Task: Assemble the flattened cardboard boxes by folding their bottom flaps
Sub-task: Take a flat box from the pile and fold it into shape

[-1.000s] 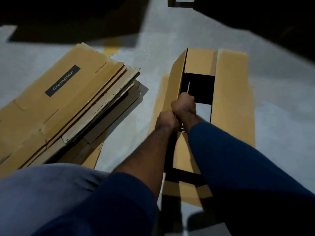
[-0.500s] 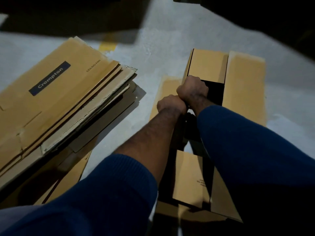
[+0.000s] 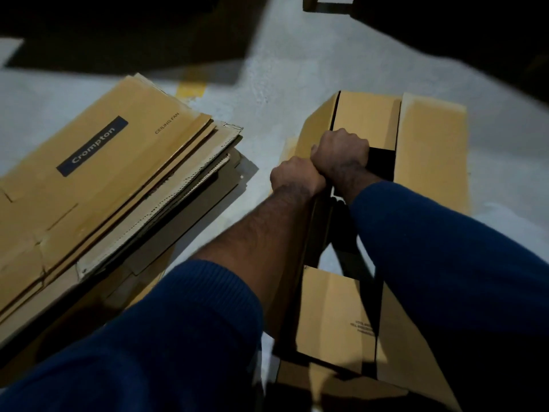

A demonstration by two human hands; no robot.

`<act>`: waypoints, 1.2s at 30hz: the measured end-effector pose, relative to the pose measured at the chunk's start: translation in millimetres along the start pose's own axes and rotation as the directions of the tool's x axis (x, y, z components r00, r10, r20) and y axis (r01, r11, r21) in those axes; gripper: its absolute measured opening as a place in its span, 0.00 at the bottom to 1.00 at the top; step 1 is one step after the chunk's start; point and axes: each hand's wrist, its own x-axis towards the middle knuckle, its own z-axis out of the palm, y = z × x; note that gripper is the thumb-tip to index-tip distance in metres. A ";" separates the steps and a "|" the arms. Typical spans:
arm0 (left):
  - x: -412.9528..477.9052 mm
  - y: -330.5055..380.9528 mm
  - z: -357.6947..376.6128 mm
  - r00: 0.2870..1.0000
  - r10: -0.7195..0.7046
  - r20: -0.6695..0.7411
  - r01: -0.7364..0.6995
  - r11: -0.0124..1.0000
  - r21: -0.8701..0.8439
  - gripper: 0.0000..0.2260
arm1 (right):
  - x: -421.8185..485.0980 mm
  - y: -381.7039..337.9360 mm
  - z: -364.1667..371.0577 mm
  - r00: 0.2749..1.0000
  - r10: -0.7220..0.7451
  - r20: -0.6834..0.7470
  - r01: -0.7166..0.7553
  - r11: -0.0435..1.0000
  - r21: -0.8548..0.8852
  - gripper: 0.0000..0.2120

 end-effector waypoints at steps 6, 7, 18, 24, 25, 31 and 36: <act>12.2 4.9 4.6 0.996 0.061 0.058 -0.053 0.991 -0.119 0.07 | 8.4 5.4 1.7 0.995 0.092 0.031 -0.096 0.983 0.158 0.08; 12.7 5.9 6.7 0.996 0.069 0.056 -0.061 0.989 -0.135 0.07 | 8.5 6.8 2.9 0.994 0.110 0.023 -0.113 0.979 0.171 0.09; -32.1 4.7 -3.8 0.999 -0.054 -0.001 0.054 0.997 -0.053 0.13 | -60.3 1.5 -6.2 0.925 0.287 0.250 -0.380 0.742 0.552 0.19; -129.1 8.5 0.6 0.993 -0.097 0.065 0.102 0.992 -0.075 0.13 | -155.6 5.0 -7.8 0.904 0.250 0.346 -0.418 0.685 0.597 0.15; -143.7 7.7 1.6 0.992 -0.096 0.081 0.102 0.992 -0.074 0.13 | -170.1 6.7 -9.9 0.900 0.231 0.369 -0.418 0.698 0.581 0.14; -218.9 6.1 5.7 0.982 0.029 0.185 -0.010 0.995 -0.104 0.09 | -235.5 30.2 -24.9 0.886 0.058 0.460 -0.237 0.910 0.340 0.15; -268.5 15.0 1.8 0.975 0.082 0.206 -0.045 0.983 -0.177 0.04 | -276.8 45.4 -67.4 0.930 0.019 0.367 -0.067 0.991 0.117 0.18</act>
